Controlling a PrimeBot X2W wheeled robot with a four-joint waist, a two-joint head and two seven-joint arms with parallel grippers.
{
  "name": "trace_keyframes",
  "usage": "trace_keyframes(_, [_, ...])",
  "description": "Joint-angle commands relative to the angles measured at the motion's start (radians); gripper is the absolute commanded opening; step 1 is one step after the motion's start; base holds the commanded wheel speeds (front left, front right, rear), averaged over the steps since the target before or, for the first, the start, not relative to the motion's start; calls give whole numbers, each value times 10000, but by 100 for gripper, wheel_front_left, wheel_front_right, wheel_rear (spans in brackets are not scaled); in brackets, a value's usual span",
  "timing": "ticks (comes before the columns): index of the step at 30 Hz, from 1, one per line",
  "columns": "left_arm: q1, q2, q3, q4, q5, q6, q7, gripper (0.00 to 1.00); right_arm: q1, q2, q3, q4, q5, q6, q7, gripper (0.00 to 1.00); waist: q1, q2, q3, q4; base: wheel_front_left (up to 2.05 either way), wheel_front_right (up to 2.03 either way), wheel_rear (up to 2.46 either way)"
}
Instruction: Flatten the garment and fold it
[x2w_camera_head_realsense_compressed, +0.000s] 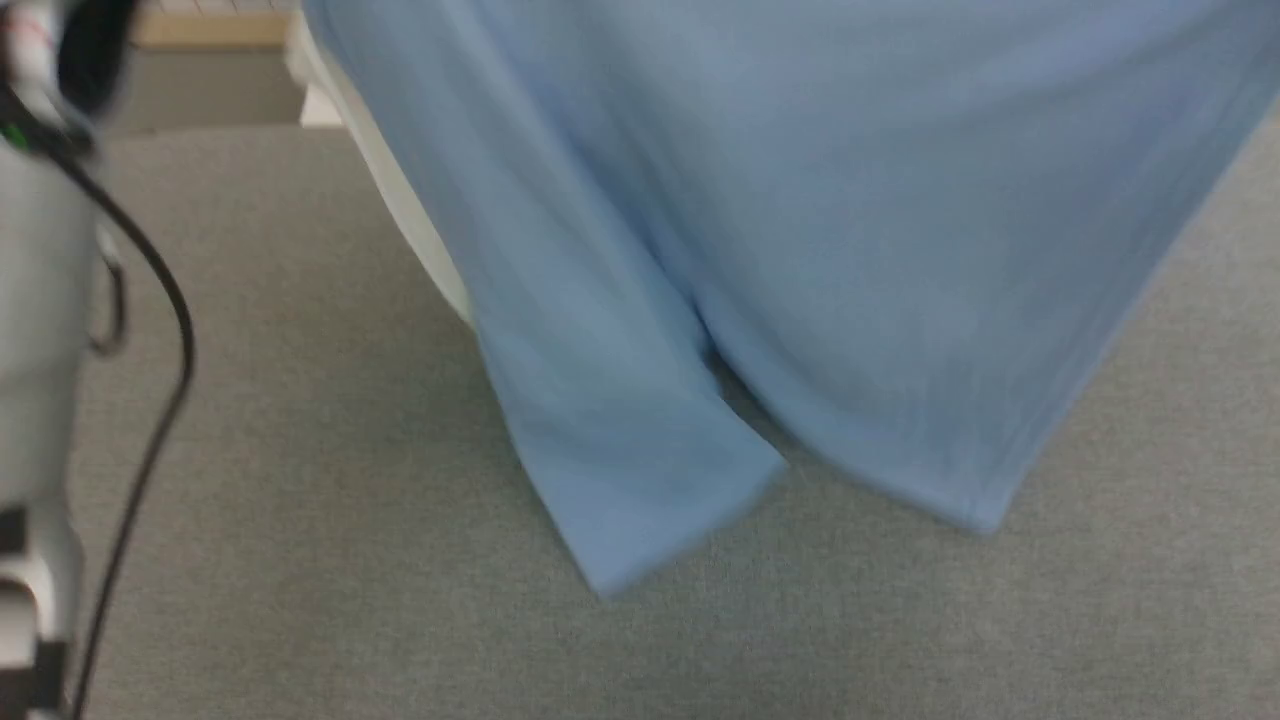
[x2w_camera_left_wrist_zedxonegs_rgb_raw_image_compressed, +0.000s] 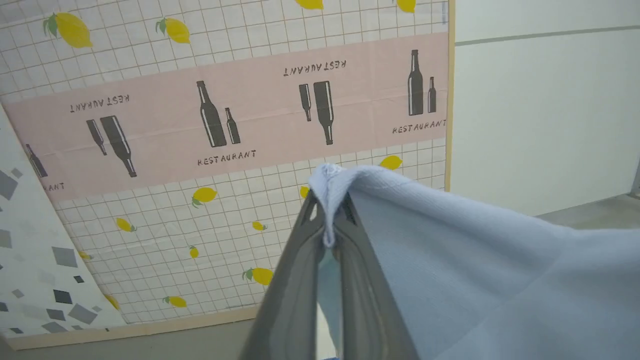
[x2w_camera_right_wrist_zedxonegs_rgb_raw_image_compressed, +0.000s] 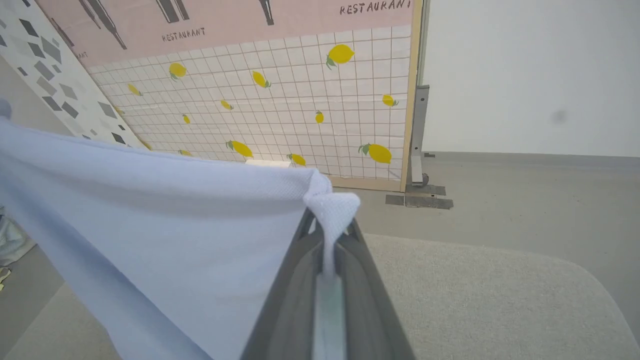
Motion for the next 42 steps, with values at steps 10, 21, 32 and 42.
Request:
trace_keyframes(10, [-4363, -75, -169, 2256, 1457, 295, -1000, 0, -4796, 662, -143, 2173, -2433, -11, -1998, 0, 0, 0, 3386, -344, 0, 0, 0])
trace_keyframes(21, [-6655, -235, -201, 3837, 2380, 786, -3532, 0, -6945, 1355, -755, 3763, -3753, -11, -4279, 0, 0, 0, 4706, -408, 0, 0, 0])
trace_keyframes(32, [-5826, -538, -68, 4935, 1939, 862, -4696, 0, -6481, 1322, -181, 4606, -3212, -11, -4845, 0, 0, 0, 5448, -157, 0, 0, 0])
trace_keyframes(42, [-3437, -1015, -154, 5965, 1270, 409, -5863, 0, -3901, 796, 943, 4674, -1770, -11, -5443, 0, 0, 0, 4496, 343, 0, 0, 0])
